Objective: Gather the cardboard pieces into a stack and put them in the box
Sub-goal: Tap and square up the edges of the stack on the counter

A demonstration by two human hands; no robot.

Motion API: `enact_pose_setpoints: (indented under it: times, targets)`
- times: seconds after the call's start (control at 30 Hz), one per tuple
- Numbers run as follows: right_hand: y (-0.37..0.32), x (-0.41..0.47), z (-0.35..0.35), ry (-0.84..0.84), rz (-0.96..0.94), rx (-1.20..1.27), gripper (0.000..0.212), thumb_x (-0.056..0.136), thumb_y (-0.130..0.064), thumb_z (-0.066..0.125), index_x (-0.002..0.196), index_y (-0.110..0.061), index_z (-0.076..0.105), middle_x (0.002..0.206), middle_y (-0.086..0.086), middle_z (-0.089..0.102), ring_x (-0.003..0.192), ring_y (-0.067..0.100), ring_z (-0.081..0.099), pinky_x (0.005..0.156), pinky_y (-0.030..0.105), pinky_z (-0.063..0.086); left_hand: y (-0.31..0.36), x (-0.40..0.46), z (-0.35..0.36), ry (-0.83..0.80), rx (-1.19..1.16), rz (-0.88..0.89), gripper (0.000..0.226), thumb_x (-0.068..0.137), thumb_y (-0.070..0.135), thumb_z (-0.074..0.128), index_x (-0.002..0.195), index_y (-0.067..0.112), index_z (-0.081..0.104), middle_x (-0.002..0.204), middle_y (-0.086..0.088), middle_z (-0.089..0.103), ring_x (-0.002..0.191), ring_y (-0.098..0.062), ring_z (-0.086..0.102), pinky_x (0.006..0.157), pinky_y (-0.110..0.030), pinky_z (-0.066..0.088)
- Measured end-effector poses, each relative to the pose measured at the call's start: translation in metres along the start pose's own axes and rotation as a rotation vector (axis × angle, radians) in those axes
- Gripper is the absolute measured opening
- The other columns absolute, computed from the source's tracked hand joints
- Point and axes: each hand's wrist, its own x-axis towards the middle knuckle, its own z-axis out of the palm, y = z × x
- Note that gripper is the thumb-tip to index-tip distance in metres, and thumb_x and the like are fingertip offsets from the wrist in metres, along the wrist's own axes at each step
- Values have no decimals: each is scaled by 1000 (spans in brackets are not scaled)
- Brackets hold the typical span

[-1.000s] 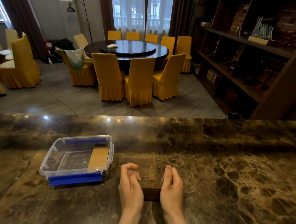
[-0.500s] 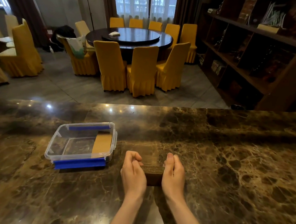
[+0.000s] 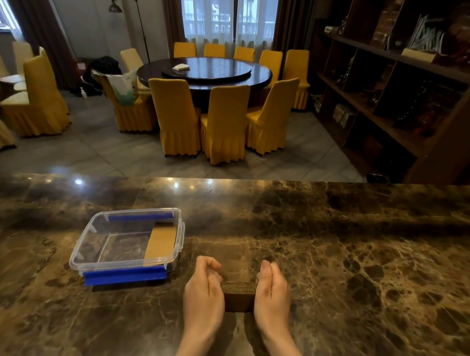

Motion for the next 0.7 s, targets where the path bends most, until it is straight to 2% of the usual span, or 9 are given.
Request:
enact_pose_setpoints:
  times: [0.1,0.13,0.23,0.3,0.4,0.47,0.6,0.7]
  targets:
    - [-1,0,1,14,8,2,34,103,-26,39,73,-27,53,75,0,62,76,16,61,73,40,46,10,1,-16,44,327,334,13,101,27,45,107,34,53,96,15,61,87,-1,57,76,-21,48]
    - [-1,1,1,19,6,-6,33,103,-24,39,74,-28,54,75,-4,61,75,15,59,72,38,45,16,-1,-18,14,385,451,17,100,33,43,113,34,54,101,17,59,91,-1,55,81,-21,48]
    - [2,2,0,12,-2,-16,31,104,-21,39,79,-27,55,78,-8,60,78,17,59,76,39,46,26,-9,-21,-274,547,692,33,98,44,38,128,36,48,118,18,55,106,-2,48,95,-24,46]
    - [2,2,0,10,-5,-20,31,103,-21,39,77,-30,54,75,-8,60,76,17,59,74,35,44,24,-11,-25,-441,671,708,45,95,47,37,139,36,39,132,16,52,118,-4,44,106,-28,40]
    - [2,2,1,11,7,-28,30,103,-23,39,78,-29,55,76,-6,62,76,12,59,70,30,41,24,-8,-30,-525,831,712,59,91,43,44,147,32,31,142,11,48,125,-12,44,111,-31,37]
    - [2,2,1,19,3,-15,32,103,-22,40,75,-27,54,74,-5,61,71,7,57,65,26,40,29,-4,-31,-532,891,736,53,95,35,47,146,30,32,141,7,49,123,-16,46,107,-33,38]
    - [2,3,0,18,-9,21,34,103,-23,41,73,-17,56,69,-1,61,67,8,57,61,28,40,34,-2,-30,-552,936,736,43,98,28,52,139,24,40,138,4,51,121,-18,48,103,-36,40]
    - [-4,4,-4,-10,22,122,47,98,-41,41,71,-4,53,63,3,54,54,6,48,57,26,39,34,-2,-31,-560,884,668,38,96,28,55,132,26,43,134,4,53,118,-17,49,101,-34,41]
